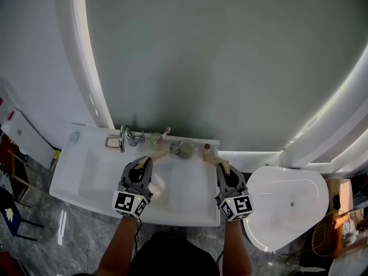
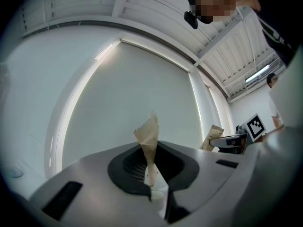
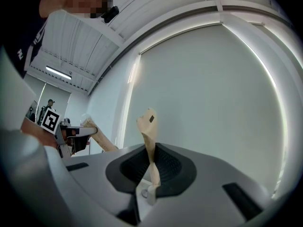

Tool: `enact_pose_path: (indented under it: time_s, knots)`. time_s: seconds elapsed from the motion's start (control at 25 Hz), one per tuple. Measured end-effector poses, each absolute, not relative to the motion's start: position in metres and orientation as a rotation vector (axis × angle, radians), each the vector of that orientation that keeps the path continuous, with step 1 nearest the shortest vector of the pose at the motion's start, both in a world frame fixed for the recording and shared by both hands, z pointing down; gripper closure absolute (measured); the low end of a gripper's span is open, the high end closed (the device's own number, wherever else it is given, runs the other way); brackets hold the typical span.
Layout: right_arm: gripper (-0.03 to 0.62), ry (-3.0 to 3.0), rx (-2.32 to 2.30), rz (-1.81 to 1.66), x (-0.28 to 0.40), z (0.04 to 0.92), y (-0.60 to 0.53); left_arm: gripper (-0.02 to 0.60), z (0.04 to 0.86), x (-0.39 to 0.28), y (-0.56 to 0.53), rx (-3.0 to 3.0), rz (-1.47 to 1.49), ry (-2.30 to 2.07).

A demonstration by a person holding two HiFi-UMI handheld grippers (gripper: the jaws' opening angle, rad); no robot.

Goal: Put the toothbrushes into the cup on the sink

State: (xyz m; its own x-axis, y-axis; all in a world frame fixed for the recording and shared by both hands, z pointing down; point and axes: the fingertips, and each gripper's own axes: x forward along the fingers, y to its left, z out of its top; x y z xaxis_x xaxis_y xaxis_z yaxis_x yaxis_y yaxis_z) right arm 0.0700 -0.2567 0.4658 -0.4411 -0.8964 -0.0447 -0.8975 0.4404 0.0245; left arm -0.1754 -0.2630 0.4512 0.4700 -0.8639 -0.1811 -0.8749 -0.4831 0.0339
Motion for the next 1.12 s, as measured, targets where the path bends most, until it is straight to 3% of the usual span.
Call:
enact_pose_path:
  time_s: [1.12]
  knots:
    - [0.546,2.743,-1.553,-0.006,0.04,0.54,-0.357,0.535,0.5,-0.183,-0.313,-2.633,0.25,1.579]
